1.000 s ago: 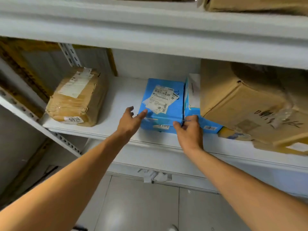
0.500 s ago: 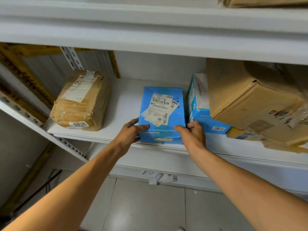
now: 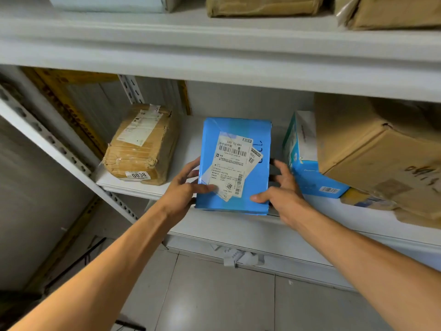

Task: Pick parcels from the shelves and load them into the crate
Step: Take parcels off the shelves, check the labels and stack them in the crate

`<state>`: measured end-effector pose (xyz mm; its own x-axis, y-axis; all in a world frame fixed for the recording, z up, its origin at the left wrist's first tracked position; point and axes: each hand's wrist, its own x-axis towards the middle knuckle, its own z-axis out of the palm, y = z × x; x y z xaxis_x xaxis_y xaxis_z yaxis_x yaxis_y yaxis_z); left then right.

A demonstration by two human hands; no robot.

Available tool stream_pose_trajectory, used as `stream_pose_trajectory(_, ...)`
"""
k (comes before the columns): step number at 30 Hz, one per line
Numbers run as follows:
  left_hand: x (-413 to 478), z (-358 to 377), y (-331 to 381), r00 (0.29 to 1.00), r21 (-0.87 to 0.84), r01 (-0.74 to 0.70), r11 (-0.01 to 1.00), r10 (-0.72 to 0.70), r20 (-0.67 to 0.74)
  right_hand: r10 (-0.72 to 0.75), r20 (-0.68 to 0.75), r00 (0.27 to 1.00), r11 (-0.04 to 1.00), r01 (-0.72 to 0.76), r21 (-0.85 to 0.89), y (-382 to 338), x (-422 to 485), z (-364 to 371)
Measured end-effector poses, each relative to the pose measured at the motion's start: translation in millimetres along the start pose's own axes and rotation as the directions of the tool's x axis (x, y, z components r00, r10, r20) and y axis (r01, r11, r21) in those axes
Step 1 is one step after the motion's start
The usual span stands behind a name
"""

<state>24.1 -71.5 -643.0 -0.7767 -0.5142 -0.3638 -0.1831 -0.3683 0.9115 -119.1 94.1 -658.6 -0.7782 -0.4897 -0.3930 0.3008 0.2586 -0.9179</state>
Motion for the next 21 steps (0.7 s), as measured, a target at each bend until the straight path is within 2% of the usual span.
stream_pose_trajectory(3,-3.9,4.9,-0.9,0.998,0.044,-0.045,0.998,0.046,-0.032,0.037,0.020,0.999,0.998,-0.036,-0.055,7.5,-5.1,3.5)
stream_pose_trajectory(7,-7.6,2.6,-1.1,0.994,0.108,-0.058,0.992,0.067,-0.086,-0.015,-0.032,0.999,0.999,0.016,0.029,1.3,-5.6,5.2)
stream_pose_trajectory(12,-12.6,-7.3,-3.8,0.980,-0.019,-0.149,0.989,0.145,-0.138,-0.099,-0.102,0.990,0.990,0.108,0.086,-12.1,-9.1,9.4)
stream_pose_trajectory(14,-12.4,-9.0,0.6,0.974,0.003,-0.187,0.982,0.186,-0.131,-0.145,-0.140,0.980,0.984,0.158,0.087,-19.2,-9.8,9.9)
stream_pose_trajectory(17,-11.8,-5.7,8.1,0.970,0.043,-0.214,0.976,0.218,-0.105,-0.219,-0.094,0.971,0.971,0.226,0.073,-29.5,-10.3,8.9)
stream_pose_trajectory(21,-14.6,-2.1,17.5,0.966,0.000,-0.237,0.971,0.236,-0.104,-0.164,-0.028,0.986,0.980,0.166,0.112,-35.0,-9.3,6.0)
